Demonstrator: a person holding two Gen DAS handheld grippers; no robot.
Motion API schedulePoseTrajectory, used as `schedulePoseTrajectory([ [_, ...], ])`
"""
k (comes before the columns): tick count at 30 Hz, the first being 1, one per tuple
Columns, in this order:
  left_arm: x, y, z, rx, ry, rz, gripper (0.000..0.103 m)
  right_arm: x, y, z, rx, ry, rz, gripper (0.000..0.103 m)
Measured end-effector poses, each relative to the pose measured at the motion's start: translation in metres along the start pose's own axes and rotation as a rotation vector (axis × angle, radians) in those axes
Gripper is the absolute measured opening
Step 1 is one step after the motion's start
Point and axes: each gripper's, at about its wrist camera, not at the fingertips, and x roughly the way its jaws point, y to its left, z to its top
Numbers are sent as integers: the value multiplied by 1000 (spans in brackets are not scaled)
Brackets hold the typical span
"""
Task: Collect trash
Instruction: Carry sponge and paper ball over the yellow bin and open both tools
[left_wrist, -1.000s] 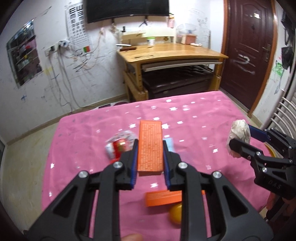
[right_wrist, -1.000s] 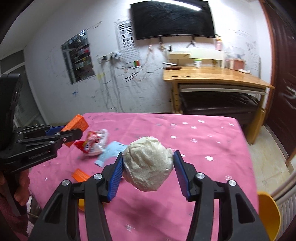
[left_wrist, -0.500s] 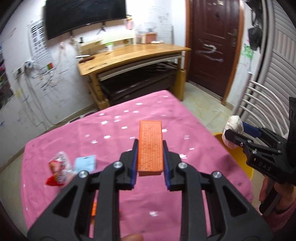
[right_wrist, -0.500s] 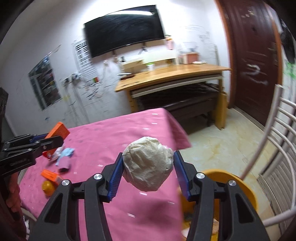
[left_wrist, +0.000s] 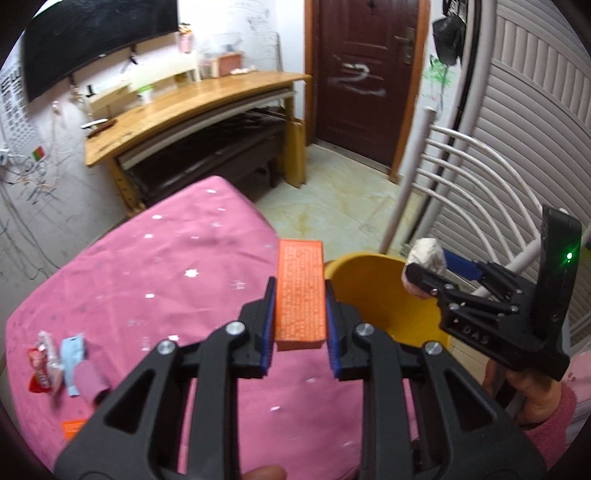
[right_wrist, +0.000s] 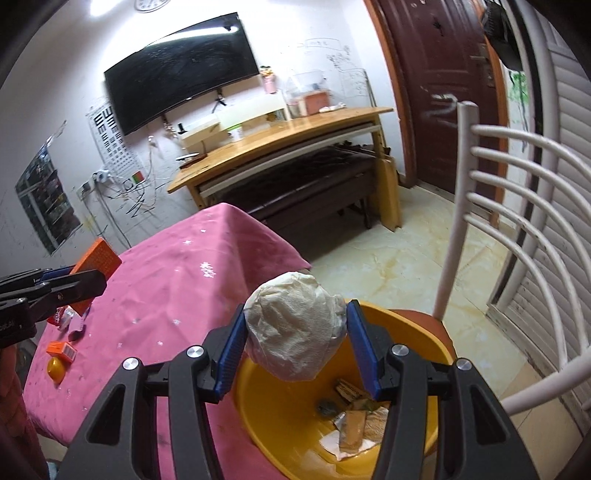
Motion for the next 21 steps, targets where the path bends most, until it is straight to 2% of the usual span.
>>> schedulePoseTrajectory([
  [6,27,-30,6,29,69,-72,22,8,-19,-9,27,32,-8,48],
  [17,63,-73,9,77,135,-102,22,18,-49,-21,80,94,-18,48],
  [21,71,-78,11,70,152,-118,22,21,-53,-24,81,118,-21,50],
])
